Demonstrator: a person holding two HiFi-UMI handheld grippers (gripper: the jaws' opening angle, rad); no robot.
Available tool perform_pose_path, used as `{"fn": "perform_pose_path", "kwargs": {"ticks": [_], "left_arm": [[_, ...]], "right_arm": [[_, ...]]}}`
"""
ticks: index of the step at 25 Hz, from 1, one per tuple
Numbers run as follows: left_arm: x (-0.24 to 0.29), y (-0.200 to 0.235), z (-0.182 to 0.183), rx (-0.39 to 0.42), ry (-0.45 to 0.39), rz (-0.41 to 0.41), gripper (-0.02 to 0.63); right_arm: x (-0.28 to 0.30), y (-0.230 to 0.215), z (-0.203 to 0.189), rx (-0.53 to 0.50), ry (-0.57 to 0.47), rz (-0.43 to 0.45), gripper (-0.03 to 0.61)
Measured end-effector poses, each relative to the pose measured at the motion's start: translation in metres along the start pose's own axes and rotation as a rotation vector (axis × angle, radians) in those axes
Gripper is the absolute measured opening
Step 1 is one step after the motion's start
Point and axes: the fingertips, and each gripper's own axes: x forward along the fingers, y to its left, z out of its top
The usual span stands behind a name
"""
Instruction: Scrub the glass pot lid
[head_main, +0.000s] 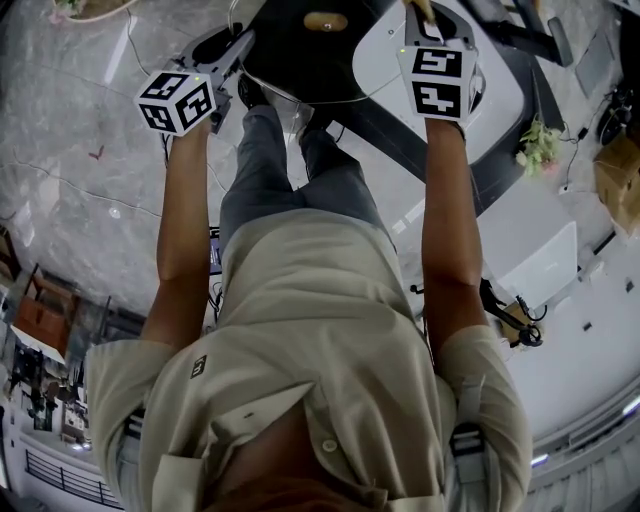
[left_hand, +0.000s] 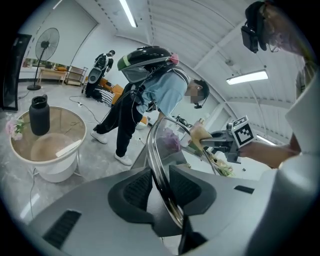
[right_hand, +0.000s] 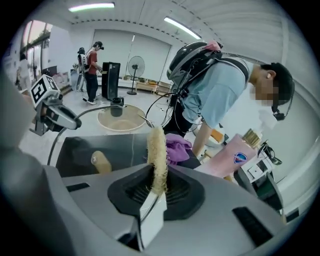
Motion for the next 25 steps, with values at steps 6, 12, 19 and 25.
{"fn": "perform_pose_path", "kwargs": {"ticks": [6,12,19,25], "left_arm": [[0.0,0.001,-0.001,-0.008,-0.003,-0.002,0.115],[0.0,0.001,0.001,-0.013,-0.008,-0.006,0.117],[0.004,0.002,0.0,-0.02,-0.018,-0.016,0.114],[0.004,0.003,-0.002,-0.012,-0.01,-0.016,0.11]], "right_arm": [[0.004,0.012,0.001,-0.003,0.002,0.01,0.051],[0.014,0.061,0.009,-0.051,0.004,0.102,0.051],[0.014,0.204,0.025,-0.185,-0.039,0.475,0.052],[0.009,0.228,0.029,-0.143,-0.024,0.593,0.052]]}}
